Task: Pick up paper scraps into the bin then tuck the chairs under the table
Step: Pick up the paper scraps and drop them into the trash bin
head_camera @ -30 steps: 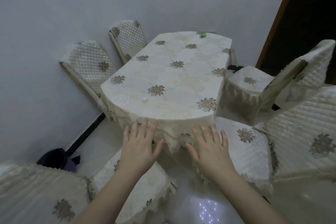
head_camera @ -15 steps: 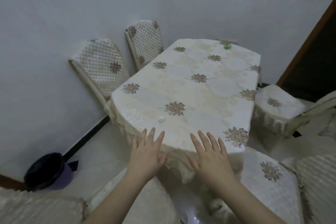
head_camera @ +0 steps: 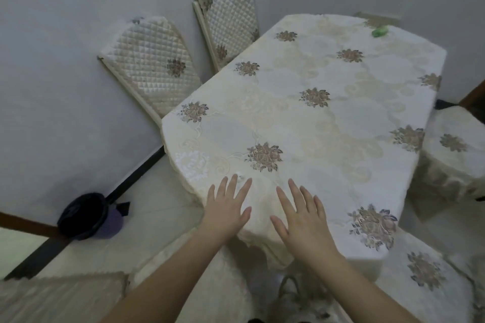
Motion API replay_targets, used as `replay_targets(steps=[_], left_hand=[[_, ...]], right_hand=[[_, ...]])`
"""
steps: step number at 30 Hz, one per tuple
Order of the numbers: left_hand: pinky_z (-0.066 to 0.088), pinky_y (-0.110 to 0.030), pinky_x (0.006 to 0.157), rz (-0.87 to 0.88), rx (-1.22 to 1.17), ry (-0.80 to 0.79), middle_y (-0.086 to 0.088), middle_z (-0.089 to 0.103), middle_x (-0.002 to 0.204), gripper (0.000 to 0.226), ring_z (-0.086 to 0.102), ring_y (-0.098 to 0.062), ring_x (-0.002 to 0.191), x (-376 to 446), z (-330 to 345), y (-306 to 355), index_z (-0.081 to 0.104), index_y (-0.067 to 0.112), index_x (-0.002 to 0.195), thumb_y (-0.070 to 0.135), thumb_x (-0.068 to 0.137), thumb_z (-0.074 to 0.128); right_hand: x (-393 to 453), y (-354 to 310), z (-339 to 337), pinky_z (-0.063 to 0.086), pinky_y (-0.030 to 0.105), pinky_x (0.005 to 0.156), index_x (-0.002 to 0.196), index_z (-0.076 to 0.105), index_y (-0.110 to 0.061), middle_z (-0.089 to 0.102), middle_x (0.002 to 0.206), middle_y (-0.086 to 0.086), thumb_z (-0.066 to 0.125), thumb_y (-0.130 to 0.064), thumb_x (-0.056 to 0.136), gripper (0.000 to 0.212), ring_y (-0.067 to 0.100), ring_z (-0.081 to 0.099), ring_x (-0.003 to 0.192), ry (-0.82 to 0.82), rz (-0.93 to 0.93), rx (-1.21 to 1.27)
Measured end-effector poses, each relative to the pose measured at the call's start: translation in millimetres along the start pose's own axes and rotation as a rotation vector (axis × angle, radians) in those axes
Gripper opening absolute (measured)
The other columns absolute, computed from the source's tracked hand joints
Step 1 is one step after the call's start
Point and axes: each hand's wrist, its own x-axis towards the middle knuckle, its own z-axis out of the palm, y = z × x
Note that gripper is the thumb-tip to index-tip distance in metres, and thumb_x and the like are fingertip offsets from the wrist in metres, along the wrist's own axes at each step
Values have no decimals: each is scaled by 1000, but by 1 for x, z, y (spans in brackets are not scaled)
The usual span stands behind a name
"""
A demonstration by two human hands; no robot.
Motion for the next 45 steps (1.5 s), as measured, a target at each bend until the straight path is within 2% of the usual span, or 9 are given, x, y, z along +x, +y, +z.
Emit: replay_targets(steps=[3, 9, 16, 23, 28, 32, 35, 40, 45], left_hand=[[11, -53, 116, -27, 2, -52, -4, 1, 162, 66, 3, -27, 148, 35, 12, 1, -3, 35, 153, 48, 97, 29], [19, -52, 115, -185, -9, -128, -8, 6, 162, 67, 10, -31, 147, 65, 42, -13, 4, 28, 154, 41, 97, 37], [23, -47, 115, -155, -43, -169, -2, 3, 163, 57, 9, -24, 148, 78, 60, -8, 7, 18, 154, 25, 101, 26], [48, -42, 85, -190, -162, -22, -17, 54, 130, 44, 57, -35, 113, 82, 59, -10, 50, 1, 132, 0, 87, 53], [45, -40, 84, -248, -297, 56, -11, 58, 124, 36, 57, -33, 105, 74, 50, -13, 56, 7, 126, 5, 91, 50], [48, -33, 83, -296, -581, 130, -3, 55, 116, 40, 61, -20, 92, 53, 33, -16, 54, 16, 131, 16, 91, 58], [43, -12, 67, -292, -822, 102, -1, 52, 104, 33, 61, -5, 70, 23, 18, -16, 61, 23, 121, 18, 88, 64], [47, -30, 72, -528, -1562, -34, -6, 67, 79, 10, 65, -16, 74, -35, -3, -16, 68, 13, 92, 12, 84, 63], [46, -20, 64, -419, -1944, -127, -11, 62, 87, 17, 62, -15, 73, -90, -27, -21, 57, 6, 89, -6, 92, 47]], right_hand=[[30, 18, 11, 21, 48, 107, 143, 41, -21, 34, 152, 9, 26, -55, 94, 61, 34, 39, 134, -19, -53, -11], [58, 32, 33, 23, 49, 107, 140, 46, -17, 38, 149, 12, 32, -54, 91, 62, 36, 42, 132, -72, -65, -17], [75, 37, 43, 26, 50, 107, 140, 46, -17, 37, 150, 12, 38, -52, 91, 60, 36, 41, 132, -110, -105, 19], [72, 40, 35, 29, 51, 107, 139, 47, -17, 38, 149, 13, 35, -52, 92, 60, 37, 41, 132, -80, -84, 36], [57, 38, 29, 34, 52, 106, 139, 47, -17, 40, 148, 14, 31, -54, 92, 62, 37, 42, 131, -80, -49, 11], [41, 30, 23, 35, 51, 105, 140, 45, -18, 40, 148, 14, 19, -55, 95, 64, 36, 42, 131, -67, -30, -23], [24, 17, 16, 36, 51, 105, 140, 45, -18, 41, 147, 13, 14, -53, 96, 65, 35, 43, 131, -36, -5, -28], [-18, -10, 14, 40, 51, 101, 136, 50, -16, 47, 142, 15, 33, -48, 88, 59, 37, 48, 127, 5, 28, -12], [-61, -26, 2, 21, 47, 113, 145, 37, -20, 31, 153, 9, 14, -59, 86, 74, 32, 26, 141, 27, 98, 8]])
